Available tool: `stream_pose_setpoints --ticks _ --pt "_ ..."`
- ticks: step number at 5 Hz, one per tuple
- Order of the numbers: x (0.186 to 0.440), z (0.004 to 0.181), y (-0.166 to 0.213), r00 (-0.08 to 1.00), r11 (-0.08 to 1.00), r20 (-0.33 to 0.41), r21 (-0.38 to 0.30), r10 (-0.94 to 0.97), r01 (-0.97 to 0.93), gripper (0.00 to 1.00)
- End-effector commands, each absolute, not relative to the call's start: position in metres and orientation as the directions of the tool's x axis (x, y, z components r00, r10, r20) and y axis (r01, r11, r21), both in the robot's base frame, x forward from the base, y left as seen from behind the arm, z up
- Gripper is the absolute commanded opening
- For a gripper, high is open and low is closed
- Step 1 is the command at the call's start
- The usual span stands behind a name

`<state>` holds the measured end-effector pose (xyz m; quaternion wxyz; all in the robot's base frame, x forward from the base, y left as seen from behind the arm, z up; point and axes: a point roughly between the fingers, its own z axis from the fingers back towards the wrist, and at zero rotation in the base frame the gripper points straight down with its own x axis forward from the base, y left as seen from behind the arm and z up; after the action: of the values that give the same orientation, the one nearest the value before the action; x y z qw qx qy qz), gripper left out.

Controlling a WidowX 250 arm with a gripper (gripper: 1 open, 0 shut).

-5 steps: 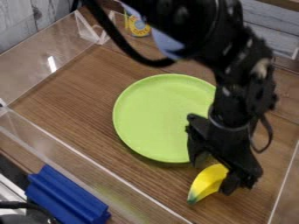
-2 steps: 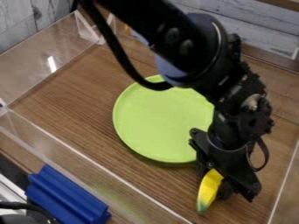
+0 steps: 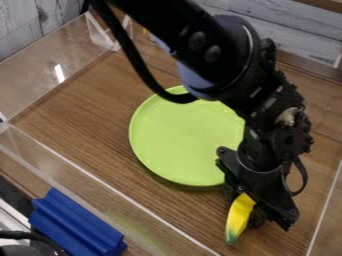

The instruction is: Put the banana in the green plate

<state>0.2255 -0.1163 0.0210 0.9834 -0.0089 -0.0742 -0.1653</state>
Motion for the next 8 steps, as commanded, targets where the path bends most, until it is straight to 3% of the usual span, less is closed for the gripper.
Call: stream_pose_setpoints --ticks 1,8 --pt "0.229 0.03 -0.118 0.929 0.945 0.179 0.006 -0.322 0.327 0.0" --pt "0.232 0.042 -0.112 0.943 0.957 0.166 0.006 -0.288 0.291 0.0"
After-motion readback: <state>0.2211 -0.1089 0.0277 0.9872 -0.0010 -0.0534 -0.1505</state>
